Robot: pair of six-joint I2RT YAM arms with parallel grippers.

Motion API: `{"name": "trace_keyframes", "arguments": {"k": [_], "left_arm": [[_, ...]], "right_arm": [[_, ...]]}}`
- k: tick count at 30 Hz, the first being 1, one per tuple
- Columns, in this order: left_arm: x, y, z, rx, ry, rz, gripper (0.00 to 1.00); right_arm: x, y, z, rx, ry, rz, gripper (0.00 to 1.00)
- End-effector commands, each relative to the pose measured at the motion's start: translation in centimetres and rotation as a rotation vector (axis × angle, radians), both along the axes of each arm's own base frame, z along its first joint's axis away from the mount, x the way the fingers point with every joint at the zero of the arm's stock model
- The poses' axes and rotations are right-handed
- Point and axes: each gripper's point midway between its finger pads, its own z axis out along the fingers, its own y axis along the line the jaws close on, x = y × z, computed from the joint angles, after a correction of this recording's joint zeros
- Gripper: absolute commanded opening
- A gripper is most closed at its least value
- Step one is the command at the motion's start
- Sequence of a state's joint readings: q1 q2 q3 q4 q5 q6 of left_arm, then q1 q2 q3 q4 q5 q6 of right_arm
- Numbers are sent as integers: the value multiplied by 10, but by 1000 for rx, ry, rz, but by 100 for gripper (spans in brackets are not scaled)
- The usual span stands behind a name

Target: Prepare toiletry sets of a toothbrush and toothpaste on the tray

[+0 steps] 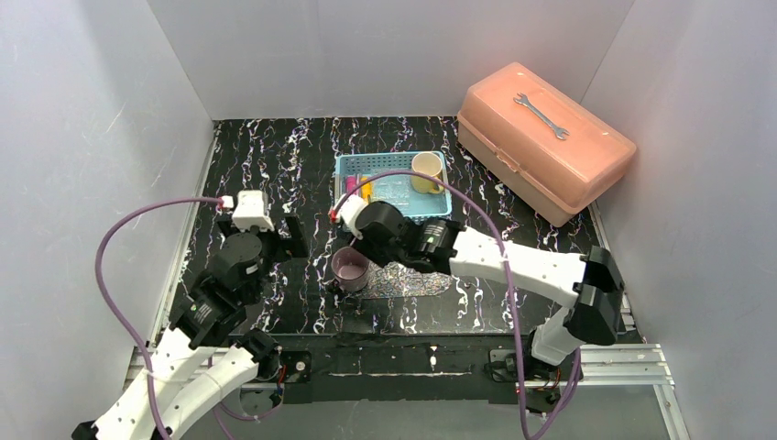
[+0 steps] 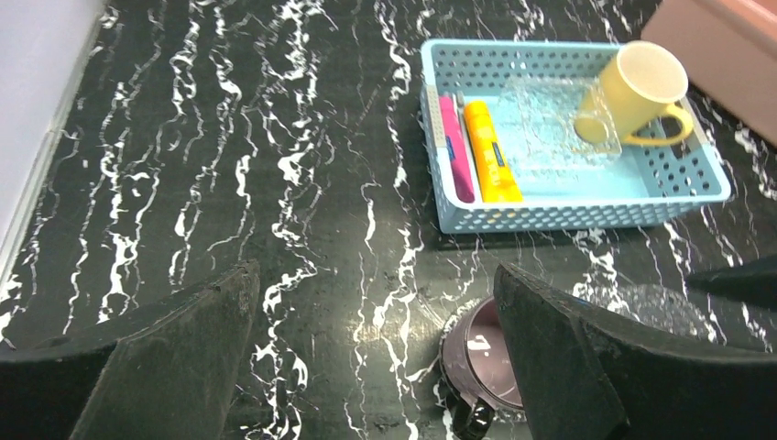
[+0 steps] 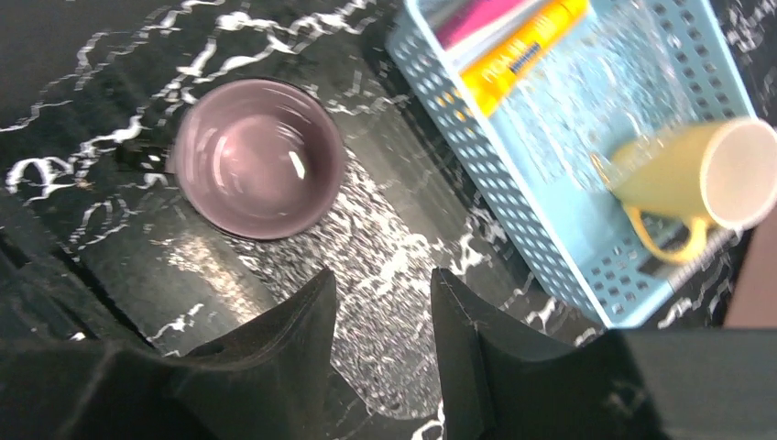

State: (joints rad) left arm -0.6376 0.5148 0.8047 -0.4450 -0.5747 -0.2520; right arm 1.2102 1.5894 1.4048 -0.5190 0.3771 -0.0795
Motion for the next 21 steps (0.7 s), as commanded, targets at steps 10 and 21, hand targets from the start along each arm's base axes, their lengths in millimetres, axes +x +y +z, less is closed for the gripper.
{"name": "trace_keyframes", "arguments": {"k": [10,21], "left_arm": [[30,-86,0,4,221,-288,99],[71,-165,-5,19,365,-514,99]], "right_arm": [[52,-116,22,136,-26,-455,50],[61,-181,25,221,-19,-674,48]]}}
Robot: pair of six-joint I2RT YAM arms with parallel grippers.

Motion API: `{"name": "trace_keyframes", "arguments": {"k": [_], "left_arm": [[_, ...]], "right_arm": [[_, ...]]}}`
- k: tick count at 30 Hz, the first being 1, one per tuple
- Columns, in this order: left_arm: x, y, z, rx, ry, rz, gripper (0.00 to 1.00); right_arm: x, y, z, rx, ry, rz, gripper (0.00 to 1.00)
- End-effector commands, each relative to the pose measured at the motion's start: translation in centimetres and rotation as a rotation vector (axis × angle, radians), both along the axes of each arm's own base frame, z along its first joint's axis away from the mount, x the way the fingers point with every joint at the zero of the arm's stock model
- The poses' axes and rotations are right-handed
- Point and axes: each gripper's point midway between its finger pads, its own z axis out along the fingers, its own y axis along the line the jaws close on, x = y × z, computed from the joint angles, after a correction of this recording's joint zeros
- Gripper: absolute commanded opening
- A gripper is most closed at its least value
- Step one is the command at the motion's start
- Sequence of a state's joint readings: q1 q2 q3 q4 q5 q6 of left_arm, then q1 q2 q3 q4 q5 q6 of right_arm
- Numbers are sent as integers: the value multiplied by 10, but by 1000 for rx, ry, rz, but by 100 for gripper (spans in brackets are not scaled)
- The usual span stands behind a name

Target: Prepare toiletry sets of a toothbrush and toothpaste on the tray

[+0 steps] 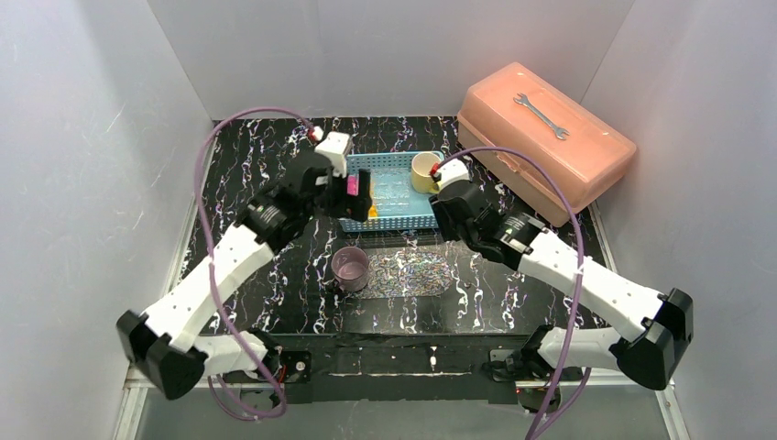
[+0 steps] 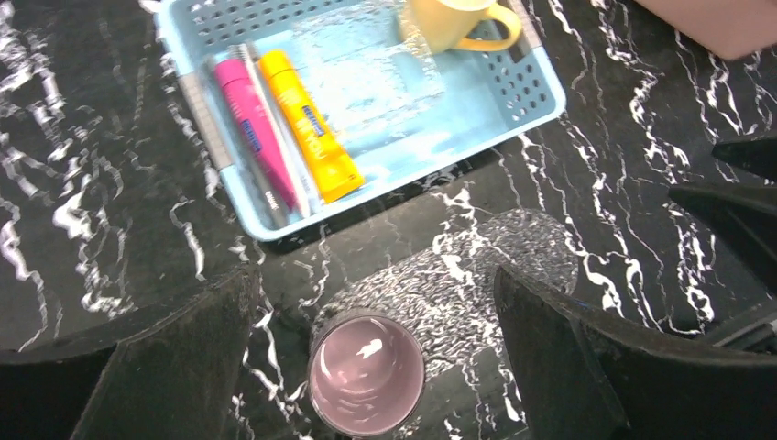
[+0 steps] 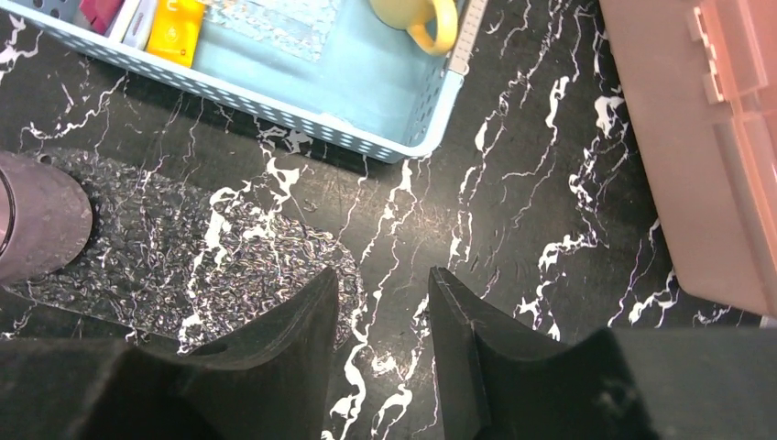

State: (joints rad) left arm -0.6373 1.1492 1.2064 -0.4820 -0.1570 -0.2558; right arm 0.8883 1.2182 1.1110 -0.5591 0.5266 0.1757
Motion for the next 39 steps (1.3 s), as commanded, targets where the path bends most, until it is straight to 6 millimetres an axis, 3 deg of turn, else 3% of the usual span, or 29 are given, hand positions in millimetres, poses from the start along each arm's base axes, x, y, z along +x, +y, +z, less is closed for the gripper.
{"name": "trace_keyframes", "arguments": {"k": [1,11,21,32,39], "left_arm": [[12,-40,0,-9,56,-156,99],[47,-113,-18,-34,145,-387,99],[85,-172,-30,-60,157,-528,99],[123,-205,-73,16,145,-627,99],[140,-217,-82,52,106,-673,90]], "right_arm": [[2,-20,13,66,-31,-103,48],[-2,-62,9,99,-37,-285,49],[-17,-86,8,178,-24,-376,50],[-36,-85,8,270,22,-347,50],[-41,-76,8,340,35,-316,50]]}}
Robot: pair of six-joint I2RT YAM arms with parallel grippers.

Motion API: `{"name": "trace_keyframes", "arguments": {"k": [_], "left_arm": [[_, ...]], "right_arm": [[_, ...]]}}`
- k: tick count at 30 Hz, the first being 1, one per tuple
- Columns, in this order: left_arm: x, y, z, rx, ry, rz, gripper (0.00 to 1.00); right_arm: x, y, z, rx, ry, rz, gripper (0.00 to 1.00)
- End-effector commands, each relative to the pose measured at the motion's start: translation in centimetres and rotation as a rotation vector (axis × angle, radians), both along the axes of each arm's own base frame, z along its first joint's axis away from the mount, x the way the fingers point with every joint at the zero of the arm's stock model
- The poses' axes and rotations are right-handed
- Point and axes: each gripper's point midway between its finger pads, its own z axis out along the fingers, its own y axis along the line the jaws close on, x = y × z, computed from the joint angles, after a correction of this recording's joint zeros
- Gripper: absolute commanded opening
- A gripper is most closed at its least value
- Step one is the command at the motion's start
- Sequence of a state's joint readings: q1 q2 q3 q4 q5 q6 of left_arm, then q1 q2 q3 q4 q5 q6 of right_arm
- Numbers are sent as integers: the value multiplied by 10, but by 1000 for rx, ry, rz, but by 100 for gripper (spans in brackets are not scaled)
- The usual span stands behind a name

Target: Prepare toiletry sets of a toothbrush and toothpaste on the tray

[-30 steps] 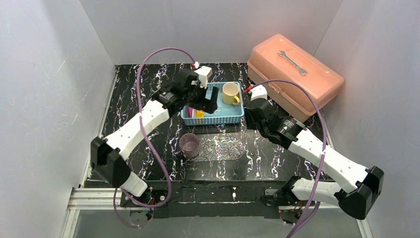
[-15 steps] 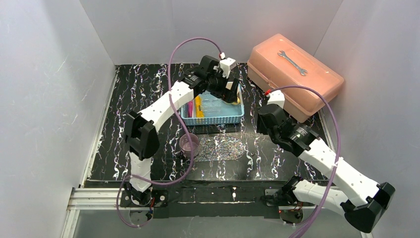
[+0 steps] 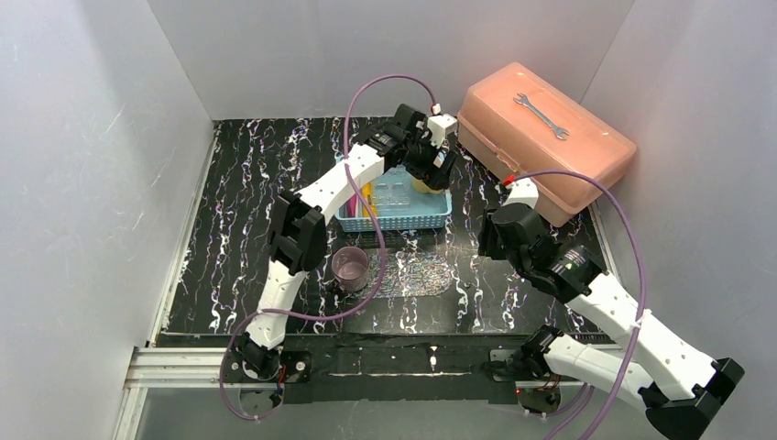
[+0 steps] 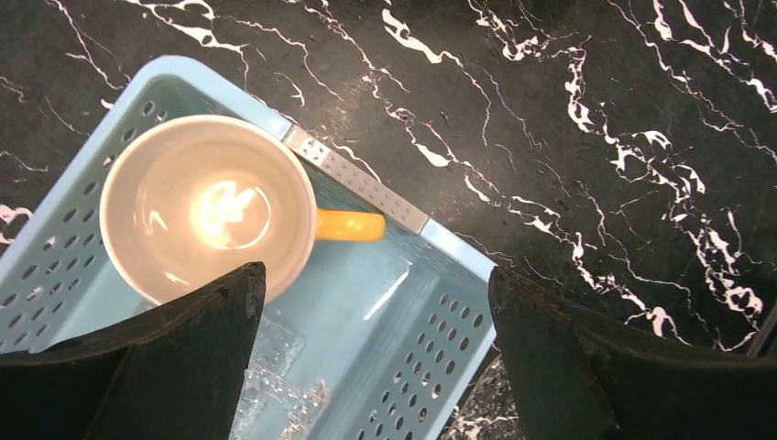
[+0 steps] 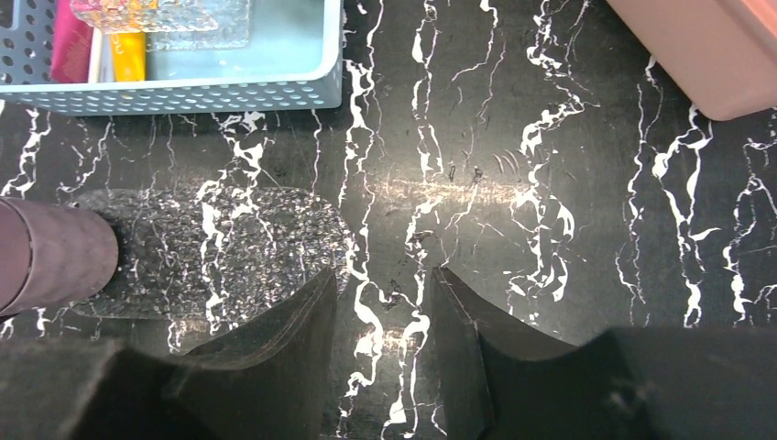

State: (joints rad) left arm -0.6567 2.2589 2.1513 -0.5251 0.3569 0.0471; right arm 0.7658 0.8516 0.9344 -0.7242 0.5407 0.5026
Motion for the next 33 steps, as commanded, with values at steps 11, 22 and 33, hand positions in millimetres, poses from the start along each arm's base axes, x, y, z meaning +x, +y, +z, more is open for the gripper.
{"name": "trace_keyframes", "arguments": {"k": [11,22,33], "left_arm": [[15,2,-6,94,-118,-104,80],[20,13,-22,177,-153,-127,60],[27,12,-32,177,-152,-132,53]], "right_arm": [[0,7,7,70,-16,2,50],[0,11,5,76,-4,12,50],[1,14,4,70,3,22,50]]}}
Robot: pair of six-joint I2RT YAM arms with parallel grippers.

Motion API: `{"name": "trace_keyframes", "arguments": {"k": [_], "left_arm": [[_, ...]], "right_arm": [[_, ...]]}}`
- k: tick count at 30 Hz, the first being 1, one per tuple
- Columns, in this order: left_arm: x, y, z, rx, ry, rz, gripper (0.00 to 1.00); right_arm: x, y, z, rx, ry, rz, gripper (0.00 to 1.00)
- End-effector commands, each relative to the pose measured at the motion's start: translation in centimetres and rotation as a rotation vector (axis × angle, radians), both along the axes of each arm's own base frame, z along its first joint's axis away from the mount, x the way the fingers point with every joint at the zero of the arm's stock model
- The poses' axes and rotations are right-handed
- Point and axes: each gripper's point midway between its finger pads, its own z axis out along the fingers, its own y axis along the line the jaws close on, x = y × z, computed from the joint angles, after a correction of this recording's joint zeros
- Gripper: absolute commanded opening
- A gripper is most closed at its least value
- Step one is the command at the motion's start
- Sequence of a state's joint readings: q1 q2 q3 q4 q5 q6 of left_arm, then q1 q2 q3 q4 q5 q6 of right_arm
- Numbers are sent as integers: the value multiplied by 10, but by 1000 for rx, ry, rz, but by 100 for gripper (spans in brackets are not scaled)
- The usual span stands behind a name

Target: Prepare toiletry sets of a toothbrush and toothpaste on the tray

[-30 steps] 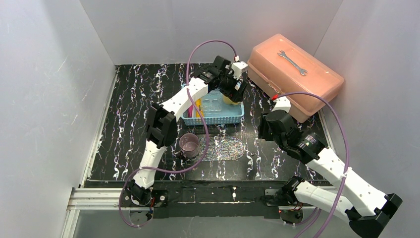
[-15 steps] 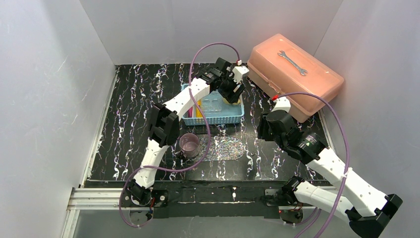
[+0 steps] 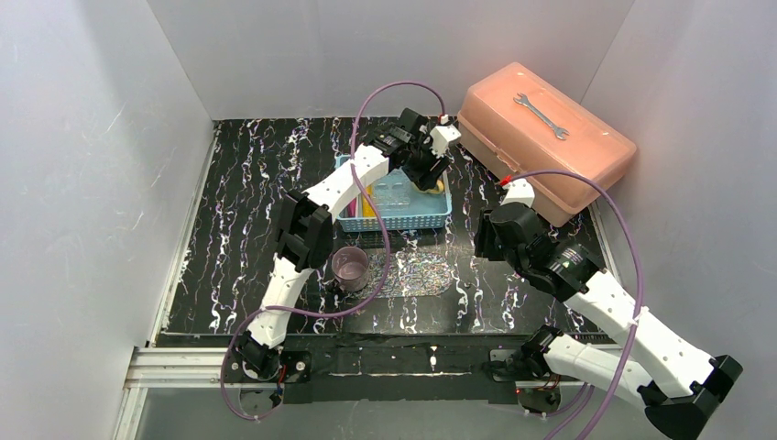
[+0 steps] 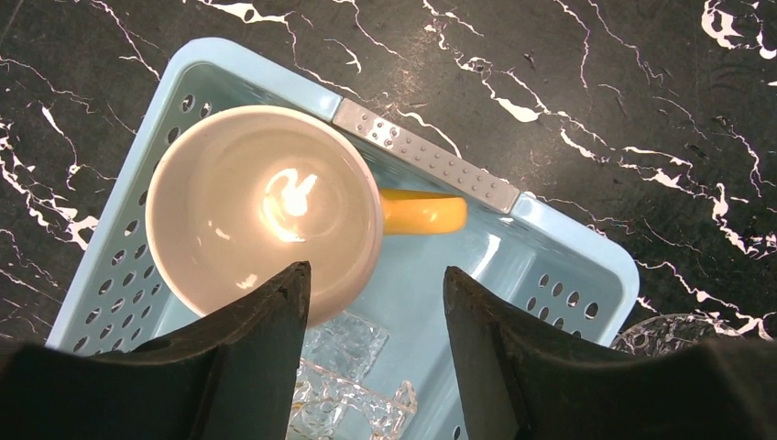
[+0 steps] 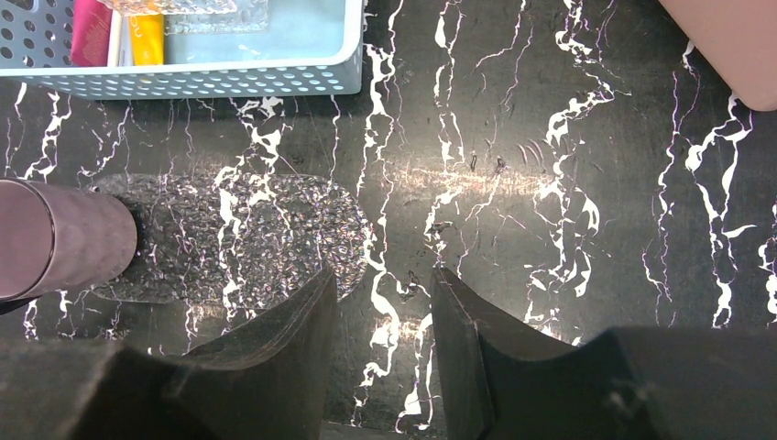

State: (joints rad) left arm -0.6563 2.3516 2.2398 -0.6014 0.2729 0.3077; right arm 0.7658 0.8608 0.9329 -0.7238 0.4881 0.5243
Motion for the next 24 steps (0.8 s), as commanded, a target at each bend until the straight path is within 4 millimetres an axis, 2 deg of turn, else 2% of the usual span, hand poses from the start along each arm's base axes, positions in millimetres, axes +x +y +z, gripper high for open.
{"name": "trace_keyframes", "arguments": {"k": [1,10,14,19,22,24], "left_arm": [[6,-3,-1,-6,-9,-10,52],[9,-2,-10,9,-10,-6,40],[11,-2,-12,14,-10,-3,30],[11,-1,-8,13,-19,1,23],[11,-2,-4,8,-25,2,13],[12,-2,1,1,-32,3,0]], "right_arm": [[5,5,9,36,-31,-6,50],[7,6,7,34,-29,-1,50],[6,7,6,36,-28,1,50],[5,7,4,41,-25,2,50],[5,8,3,44,-22,4,50],[5,8,2,47,-20,4,50]]}}
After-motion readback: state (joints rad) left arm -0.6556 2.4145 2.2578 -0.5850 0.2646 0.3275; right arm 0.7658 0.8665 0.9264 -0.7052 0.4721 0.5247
